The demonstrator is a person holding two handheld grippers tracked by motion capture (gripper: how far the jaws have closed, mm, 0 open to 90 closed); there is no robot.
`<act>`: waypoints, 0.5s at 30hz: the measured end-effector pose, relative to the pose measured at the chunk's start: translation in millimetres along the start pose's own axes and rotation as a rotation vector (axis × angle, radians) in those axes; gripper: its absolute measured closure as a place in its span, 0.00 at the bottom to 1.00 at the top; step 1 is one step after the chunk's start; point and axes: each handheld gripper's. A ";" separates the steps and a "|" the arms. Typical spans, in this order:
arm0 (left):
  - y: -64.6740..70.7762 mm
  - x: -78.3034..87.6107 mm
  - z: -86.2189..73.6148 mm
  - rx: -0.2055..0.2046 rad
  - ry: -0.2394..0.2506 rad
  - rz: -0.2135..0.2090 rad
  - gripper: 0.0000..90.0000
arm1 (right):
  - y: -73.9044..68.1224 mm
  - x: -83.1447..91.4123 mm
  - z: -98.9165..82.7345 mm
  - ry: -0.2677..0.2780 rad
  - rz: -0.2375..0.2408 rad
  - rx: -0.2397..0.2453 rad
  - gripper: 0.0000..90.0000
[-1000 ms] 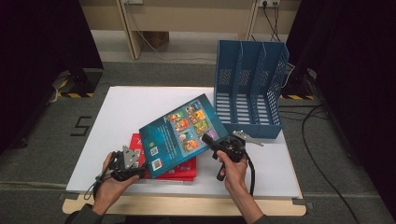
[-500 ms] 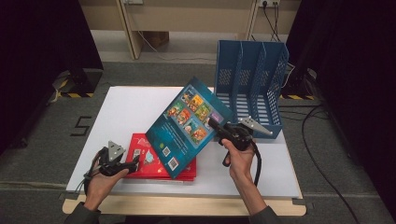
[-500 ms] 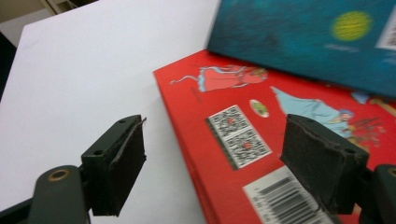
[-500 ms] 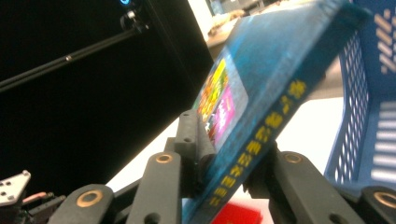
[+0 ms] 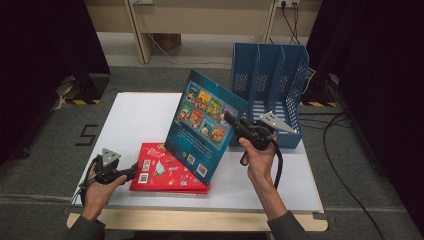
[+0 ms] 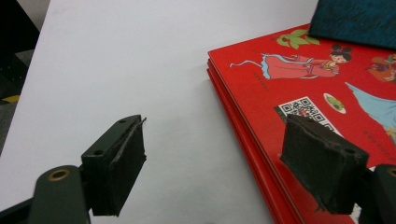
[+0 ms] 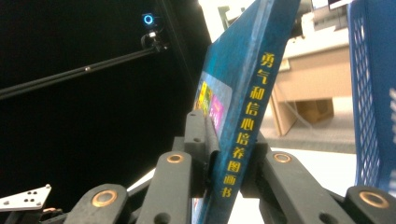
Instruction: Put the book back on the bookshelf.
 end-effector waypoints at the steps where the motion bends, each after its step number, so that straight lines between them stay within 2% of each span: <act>1: -1.3 -0.6 -0.7 -0.003 -0.010 0.003 0.23 | -1.7 0.3 3.1 0.006 -0.001 0.027 0.87; 4: -7.7 -3.0 -2.8 0.010 -0.023 0.014 0.23 | -6.9 2.2 13.1 0.004 0.008 0.095 0.88; 7: -13.8 -2.8 -4.4 0.036 -0.024 0.018 0.23 | -10.2 2.9 18.2 -0.010 0.031 0.106 0.88; 10: -15.9 -4.5 -5.5 0.037 -0.036 0.026 0.23 | -15.7 3.5 19.5 -0.017 0.040 0.127 0.88; 15: -16.9 -12.5 -9.0 0.031 -0.089 0.015 0.23 | -29.0 4.2 18.2 -0.024 0.040 0.201 0.86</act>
Point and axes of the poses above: each handheld gripper's, and its own axes: x roughly backward along the jaws, z roughly out of its top, y roughly to its right, and after that the axes turned 6 degrees about -z, right-handed
